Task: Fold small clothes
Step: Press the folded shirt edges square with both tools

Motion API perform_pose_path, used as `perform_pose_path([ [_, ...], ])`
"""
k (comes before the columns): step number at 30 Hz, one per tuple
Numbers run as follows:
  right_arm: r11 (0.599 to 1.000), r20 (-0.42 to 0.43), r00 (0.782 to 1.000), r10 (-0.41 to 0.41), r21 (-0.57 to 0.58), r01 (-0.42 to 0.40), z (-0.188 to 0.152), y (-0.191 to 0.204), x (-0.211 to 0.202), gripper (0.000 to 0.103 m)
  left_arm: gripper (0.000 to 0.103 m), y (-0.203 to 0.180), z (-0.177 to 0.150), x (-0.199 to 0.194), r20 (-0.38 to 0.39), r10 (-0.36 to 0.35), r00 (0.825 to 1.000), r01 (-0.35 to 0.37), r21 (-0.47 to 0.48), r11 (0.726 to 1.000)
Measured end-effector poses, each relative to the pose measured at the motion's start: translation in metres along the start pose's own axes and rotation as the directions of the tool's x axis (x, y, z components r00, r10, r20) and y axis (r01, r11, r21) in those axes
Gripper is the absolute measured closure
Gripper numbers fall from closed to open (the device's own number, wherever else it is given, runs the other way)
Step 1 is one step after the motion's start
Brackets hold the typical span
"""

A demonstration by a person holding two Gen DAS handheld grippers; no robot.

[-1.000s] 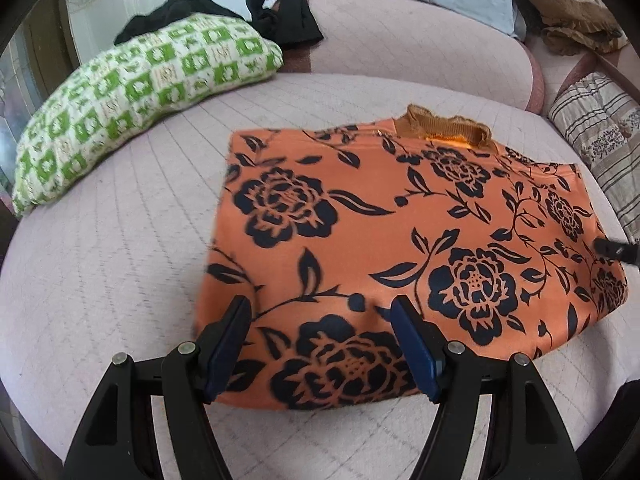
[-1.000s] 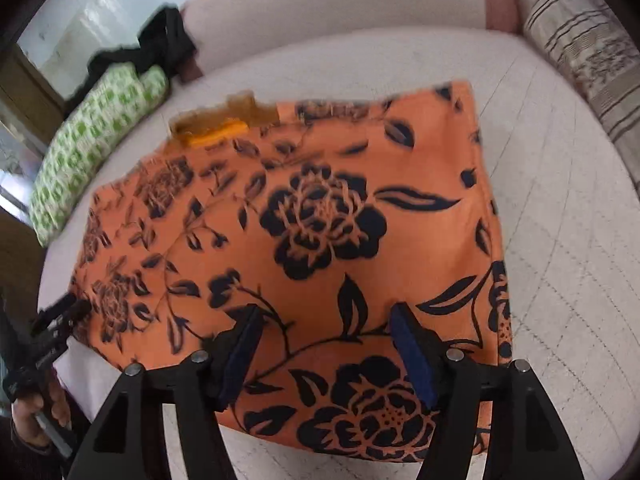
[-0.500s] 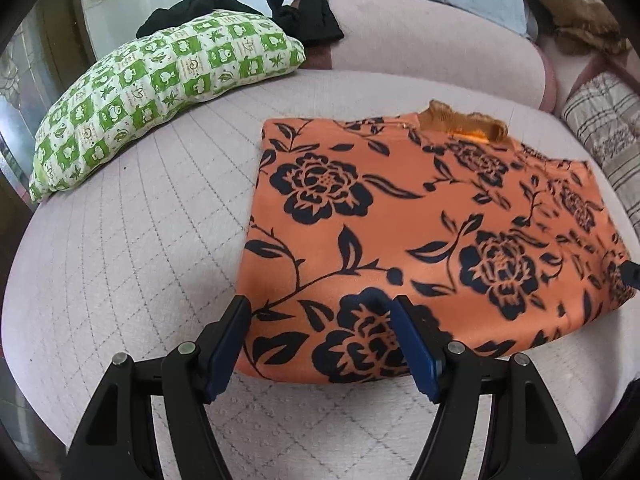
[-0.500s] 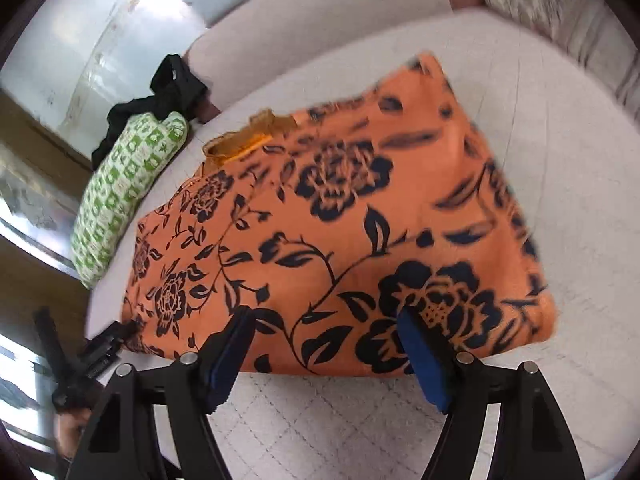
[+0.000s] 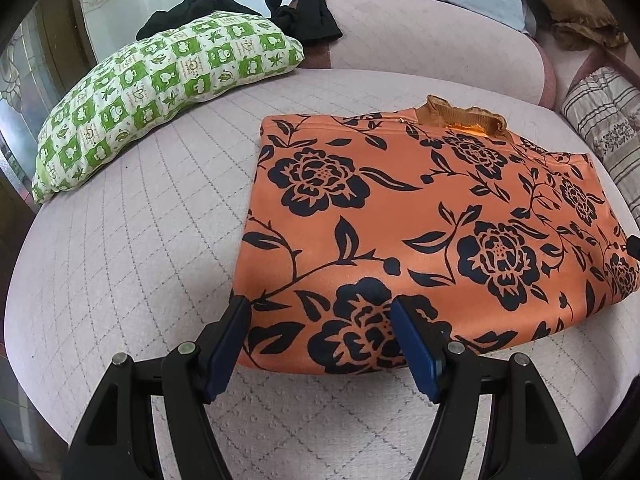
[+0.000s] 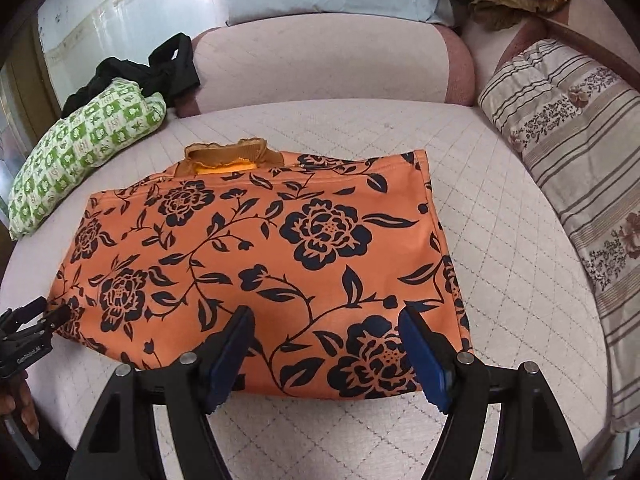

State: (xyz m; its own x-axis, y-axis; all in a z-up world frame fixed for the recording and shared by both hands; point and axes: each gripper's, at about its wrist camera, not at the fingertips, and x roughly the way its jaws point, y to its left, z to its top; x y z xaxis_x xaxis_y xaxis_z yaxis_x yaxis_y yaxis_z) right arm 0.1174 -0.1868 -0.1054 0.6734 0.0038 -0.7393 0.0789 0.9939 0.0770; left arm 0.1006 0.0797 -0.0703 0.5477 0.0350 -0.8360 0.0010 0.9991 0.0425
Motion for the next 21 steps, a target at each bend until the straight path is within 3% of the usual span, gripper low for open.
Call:
perform_pose_path([
  [15,1.000,-0.009,1.000,-0.023,0.003,0.023,0.002,0.000,0.004,0.026,0.030,-0.007,0.004,-0.004,0.010,-0.002,1.000,0.002,0.010,1.000],
  [21,0.995,-0.046,0.997,0.067,0.074,-0.064,-0.013,-0.008,0.005,0.026,0.030,-0.010,0.012,-0.019,0.056,0.003,0.998,-0.003,0.004,1.000],
])
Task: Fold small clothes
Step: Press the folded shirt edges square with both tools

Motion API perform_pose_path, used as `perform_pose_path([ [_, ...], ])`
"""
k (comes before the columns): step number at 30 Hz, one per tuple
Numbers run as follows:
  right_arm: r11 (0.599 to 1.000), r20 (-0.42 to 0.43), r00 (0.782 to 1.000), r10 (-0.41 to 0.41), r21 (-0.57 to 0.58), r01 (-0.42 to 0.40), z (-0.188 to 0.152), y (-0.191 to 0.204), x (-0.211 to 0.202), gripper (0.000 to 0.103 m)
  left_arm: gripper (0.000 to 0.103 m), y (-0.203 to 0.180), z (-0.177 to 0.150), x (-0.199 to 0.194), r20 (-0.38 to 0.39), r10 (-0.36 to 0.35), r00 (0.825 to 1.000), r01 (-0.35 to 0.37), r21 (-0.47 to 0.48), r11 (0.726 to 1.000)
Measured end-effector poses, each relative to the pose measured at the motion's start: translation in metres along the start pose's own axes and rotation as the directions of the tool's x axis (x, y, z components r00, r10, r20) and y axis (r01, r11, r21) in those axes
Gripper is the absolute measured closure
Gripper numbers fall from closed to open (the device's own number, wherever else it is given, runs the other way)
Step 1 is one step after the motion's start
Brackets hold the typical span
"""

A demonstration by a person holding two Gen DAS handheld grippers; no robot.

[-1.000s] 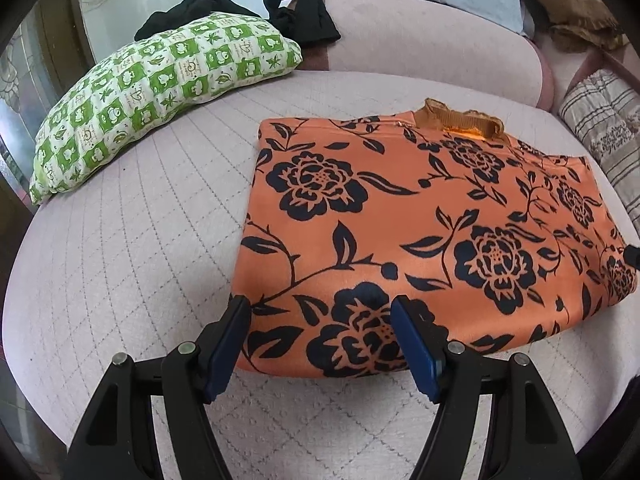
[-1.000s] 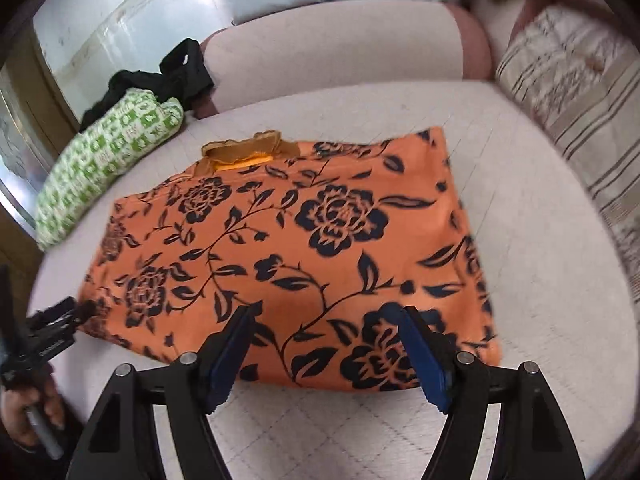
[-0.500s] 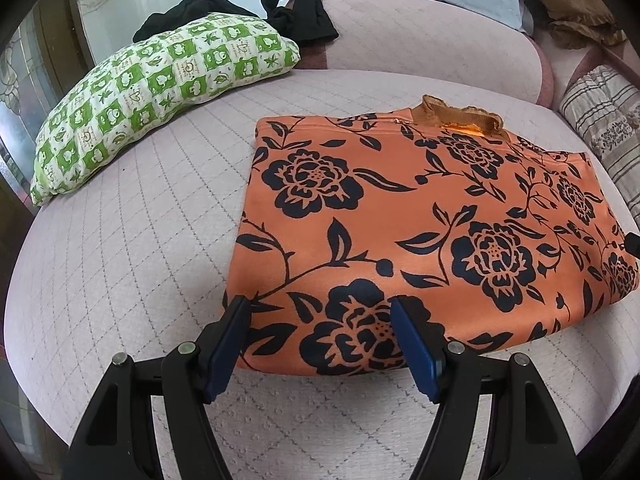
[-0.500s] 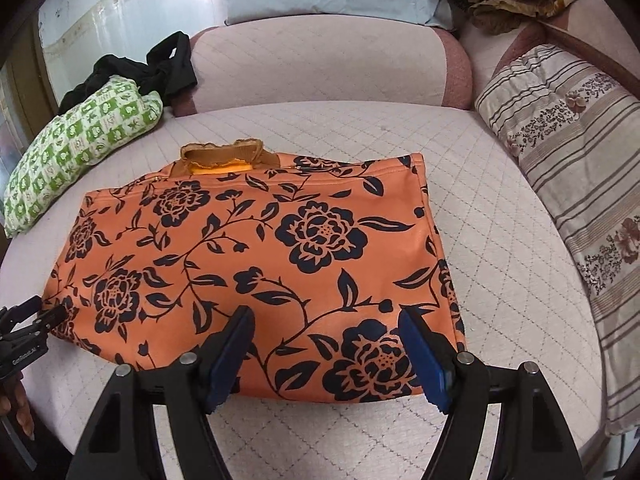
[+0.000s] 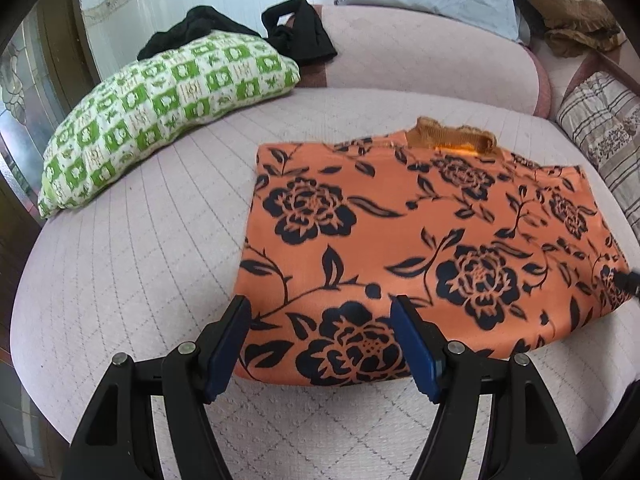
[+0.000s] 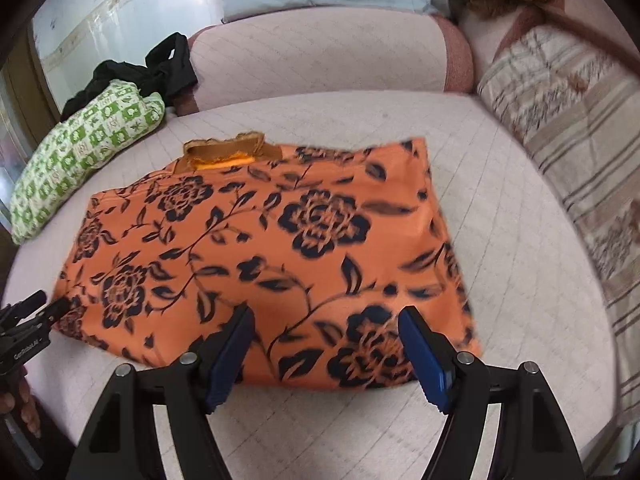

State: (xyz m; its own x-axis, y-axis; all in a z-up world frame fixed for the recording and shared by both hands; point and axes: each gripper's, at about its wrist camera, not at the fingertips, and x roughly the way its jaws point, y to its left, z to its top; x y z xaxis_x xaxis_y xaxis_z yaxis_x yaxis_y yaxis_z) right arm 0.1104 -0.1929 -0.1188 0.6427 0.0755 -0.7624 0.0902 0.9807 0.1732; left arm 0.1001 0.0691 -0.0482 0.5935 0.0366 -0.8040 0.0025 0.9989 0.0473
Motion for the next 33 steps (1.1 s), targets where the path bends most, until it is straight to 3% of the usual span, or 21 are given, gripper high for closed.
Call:
perform_pose_path([
  [7,0.997,-0.032,0.998,0.047,0.060,-0.045,-0.025,-0.008,0.000,0.026,0.030,0.001,0.007,-0.006,0.017,0.014,1.000,-0.014,-0.005,1.000],
  [20,0.982,-0.051,0.990,0.133,0.144,-0.125,-0.038,-0.017,-0.003,0.026,0.030,-0.001,0.006,-0.008,0.017,0.029,0.999,-0.028,-0.007,1.000],
  [27,0.949,-0.077,0.975,0.206,0.260,-0.180,-0.047,-0.035,0.004,0.026,0.030,0.000,0.005,-0.003,0.007,0.028,1.000,-0.028,-0.016,0.999],
  [33,0.895,-0.075,0.960,0.270,0.388,-0.221,-0.054,-0.055,0.012,0.026,0.030,-0.001,0.002,0.010,-0.021,0.024,0.999,-0.024,-0.018,1.000],
])
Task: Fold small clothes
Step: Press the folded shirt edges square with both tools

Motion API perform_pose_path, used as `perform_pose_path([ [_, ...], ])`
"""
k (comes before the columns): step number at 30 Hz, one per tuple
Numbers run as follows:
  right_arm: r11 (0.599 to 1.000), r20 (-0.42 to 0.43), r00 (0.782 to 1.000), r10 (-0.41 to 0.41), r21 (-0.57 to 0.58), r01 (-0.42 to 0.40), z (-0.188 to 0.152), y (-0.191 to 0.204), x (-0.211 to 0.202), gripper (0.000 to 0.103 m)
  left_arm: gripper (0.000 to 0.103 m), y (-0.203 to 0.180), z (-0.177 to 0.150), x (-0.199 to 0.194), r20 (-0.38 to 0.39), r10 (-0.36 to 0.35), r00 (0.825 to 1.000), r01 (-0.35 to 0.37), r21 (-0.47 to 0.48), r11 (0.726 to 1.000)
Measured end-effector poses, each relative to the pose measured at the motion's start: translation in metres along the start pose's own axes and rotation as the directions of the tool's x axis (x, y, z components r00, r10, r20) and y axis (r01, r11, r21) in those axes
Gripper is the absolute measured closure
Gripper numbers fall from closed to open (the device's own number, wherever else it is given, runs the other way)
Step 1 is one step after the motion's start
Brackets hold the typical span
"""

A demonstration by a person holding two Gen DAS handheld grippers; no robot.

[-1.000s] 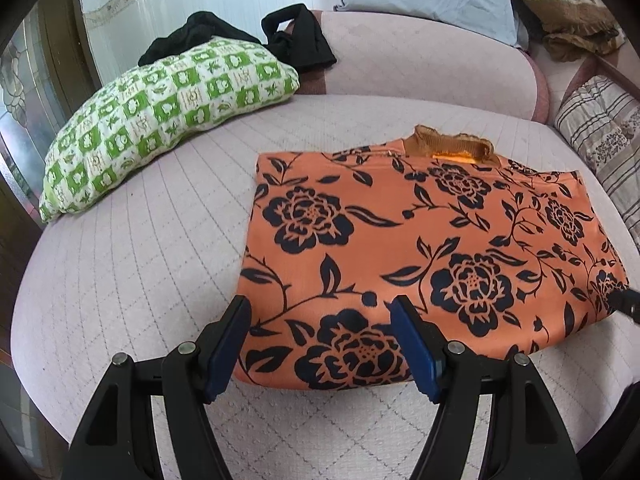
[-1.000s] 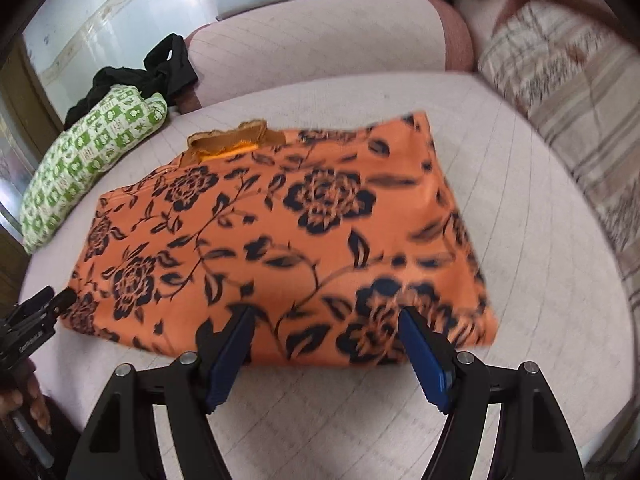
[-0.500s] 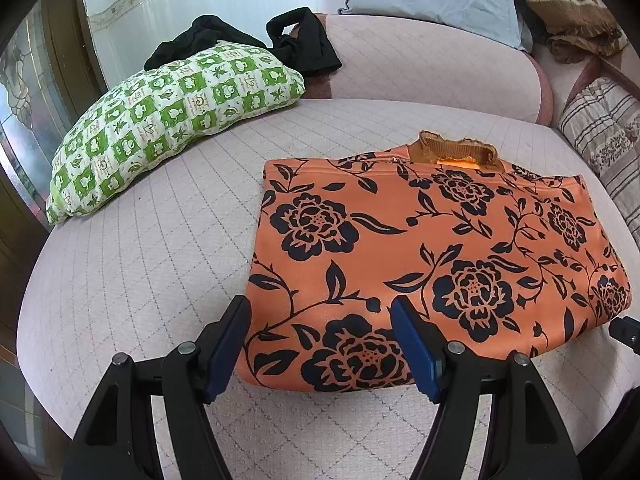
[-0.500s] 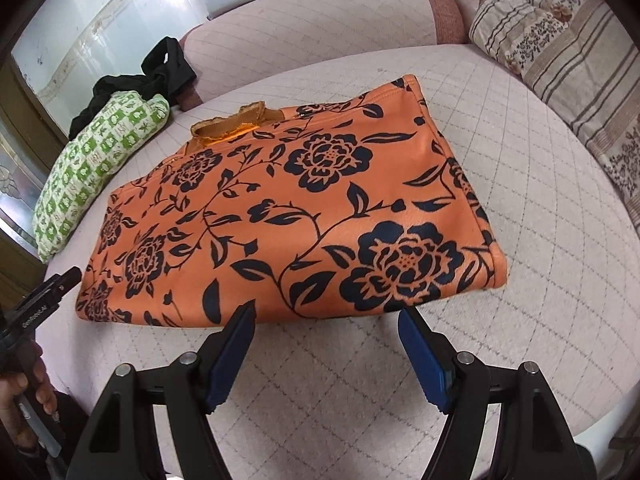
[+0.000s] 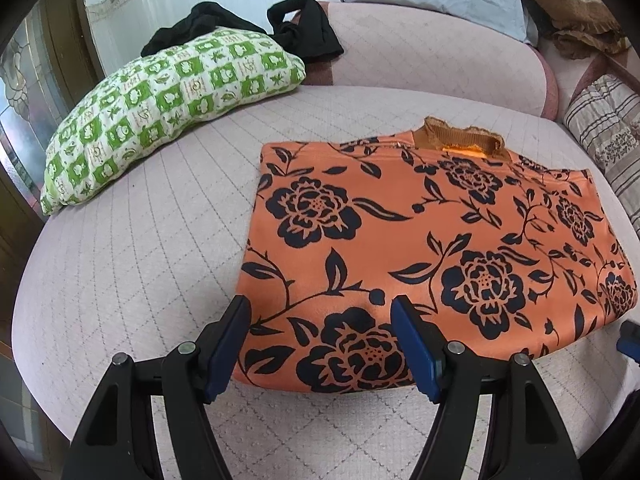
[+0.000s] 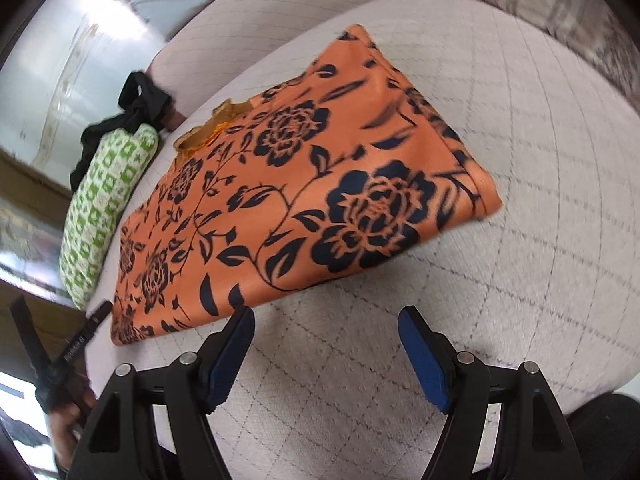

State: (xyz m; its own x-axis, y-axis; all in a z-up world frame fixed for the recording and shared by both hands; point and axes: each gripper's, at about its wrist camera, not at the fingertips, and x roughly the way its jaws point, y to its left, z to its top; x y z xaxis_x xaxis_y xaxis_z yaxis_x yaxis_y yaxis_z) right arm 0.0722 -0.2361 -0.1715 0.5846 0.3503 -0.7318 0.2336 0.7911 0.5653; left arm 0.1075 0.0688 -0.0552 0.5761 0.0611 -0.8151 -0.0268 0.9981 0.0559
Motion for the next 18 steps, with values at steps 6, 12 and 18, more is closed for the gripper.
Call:
perform_pose_path([
  [6,0.973,0.036,0.992,0.121,0.194,-0.126,0.019,-0.029,0.003,0.026,0.030,-0.005,0.000,0.007,-0.010,-0.001,1.000,0.001,0.006,1.000],
  [12,0.904,0.100,0.969,0.226,0.350,-0.247,0.042,-0.049,0.017,0.025,0.030,-0.011,0.001,0.011,-0.012,0.004,1.000,-0.004,0.013,1.000],
  [18,0.877,0.167,0.962,0.216,0.400,-0.266,0.054,-0.054,0.023,0.035,0.030,-0.016,-0.001,0.018,-0.022,0.010,1.000,-0.009,0.031,0.999],
])
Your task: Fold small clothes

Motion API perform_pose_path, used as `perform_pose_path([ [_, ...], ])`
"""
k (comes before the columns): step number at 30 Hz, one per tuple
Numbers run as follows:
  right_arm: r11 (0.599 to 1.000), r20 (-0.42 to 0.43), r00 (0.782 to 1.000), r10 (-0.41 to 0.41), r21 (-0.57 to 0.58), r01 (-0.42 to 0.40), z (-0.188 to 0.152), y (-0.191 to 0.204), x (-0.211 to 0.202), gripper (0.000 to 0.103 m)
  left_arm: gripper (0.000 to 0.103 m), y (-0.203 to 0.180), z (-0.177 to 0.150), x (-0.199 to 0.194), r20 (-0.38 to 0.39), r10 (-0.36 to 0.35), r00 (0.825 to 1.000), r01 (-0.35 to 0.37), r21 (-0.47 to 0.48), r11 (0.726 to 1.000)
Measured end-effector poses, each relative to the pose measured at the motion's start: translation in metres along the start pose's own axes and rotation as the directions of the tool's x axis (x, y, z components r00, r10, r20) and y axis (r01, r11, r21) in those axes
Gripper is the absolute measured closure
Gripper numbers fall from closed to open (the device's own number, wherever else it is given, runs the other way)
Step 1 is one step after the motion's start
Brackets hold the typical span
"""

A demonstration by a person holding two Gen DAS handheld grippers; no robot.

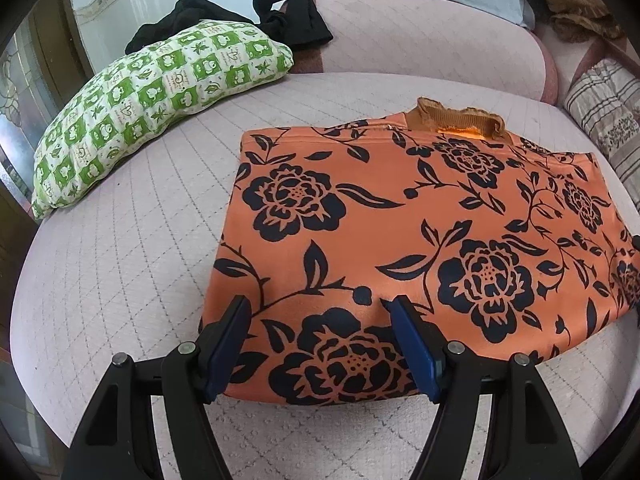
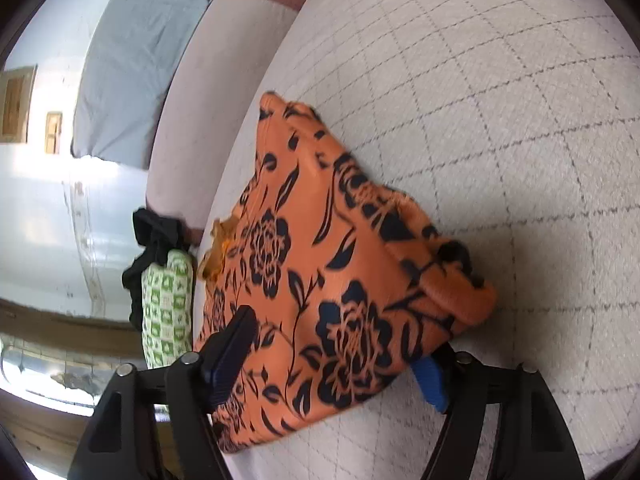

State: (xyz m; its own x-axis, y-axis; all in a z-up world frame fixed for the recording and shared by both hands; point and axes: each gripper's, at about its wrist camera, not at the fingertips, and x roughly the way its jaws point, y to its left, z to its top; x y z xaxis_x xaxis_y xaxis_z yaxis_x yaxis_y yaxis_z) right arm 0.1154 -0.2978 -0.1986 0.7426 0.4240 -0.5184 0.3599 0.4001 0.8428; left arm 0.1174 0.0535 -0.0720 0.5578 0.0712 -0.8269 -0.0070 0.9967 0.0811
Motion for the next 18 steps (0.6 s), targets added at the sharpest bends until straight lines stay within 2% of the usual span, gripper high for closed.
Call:
perform_pose_path([
  [2,1.000,0.002,1.000,-0.006,-0.013,0.007,0.004,0.002,0.003,0.053,0.030,-0.002,0.000,0.002,-0.005,0.001,1.000,-0.001,0.002,1.000],
  [3,1.000,-0.004,1.000,-0.008,-0.010,0.008,0.006,0.001,0.007,0.055,0.030,-0.003,0.001,0.003,-0.006,0.000,1.000,0.000,0.003,1.000],
  [7,0.998,0.009,0.999,-0.037,-0.052,0.038,0.007,0.007,0.011,0.058,0.030,-0.008,0.002,0.007,-0.008,0.005,1.000,-0.005,0.009,1.000],
  [10,0.996,0.027,0.999,-0.041,-0.080,0.043,0.007,0.014,0.017,0.054,0.030,-0.013,0.003,0.010,-0.010,0.000,1.000,0.000,0.013,1.000],
  [14,0.996,0.032,0.999,-0.031,-0.088,0.033,0.011,0.008,0.016,0.054,0.030,-0.020,0.006,0.009,0.007,-0.015,1.000,0.015,0.019,1.000],
  [15,0.993,0.030,0.999,-0.033,-0.109,0.036,0.011,0.011,0.016,0.055,0.030,-0.022,0.007,0.010,0.013,-0.019,1.000,0.019,0.018,1.000],
  [16,0.990,0.029,0.999,-0.033,-0.139,0.037,0.011,0.015,0.015,0.067,0.030,-0.024,0.008,0.011,0.016,-0.020,1.000,0.019,0.021,1.000],
  [17,0.985,0.029,0.999,-0.043,-0.167,0.048,0.011,0.020,0.016,0.073,0.030,-0.026,0.009,0.015,0.014,-0.017,1.000,0.017,0.025,1.000],
  [18,0.982,0.027,0.998,-0.051,-0.183,0.055,0.011,0.022,0.016,0.073,0.030,-0.029,0.009,0.021,0.005,-0.009,1.000,0.009,0.033,0.999],
])
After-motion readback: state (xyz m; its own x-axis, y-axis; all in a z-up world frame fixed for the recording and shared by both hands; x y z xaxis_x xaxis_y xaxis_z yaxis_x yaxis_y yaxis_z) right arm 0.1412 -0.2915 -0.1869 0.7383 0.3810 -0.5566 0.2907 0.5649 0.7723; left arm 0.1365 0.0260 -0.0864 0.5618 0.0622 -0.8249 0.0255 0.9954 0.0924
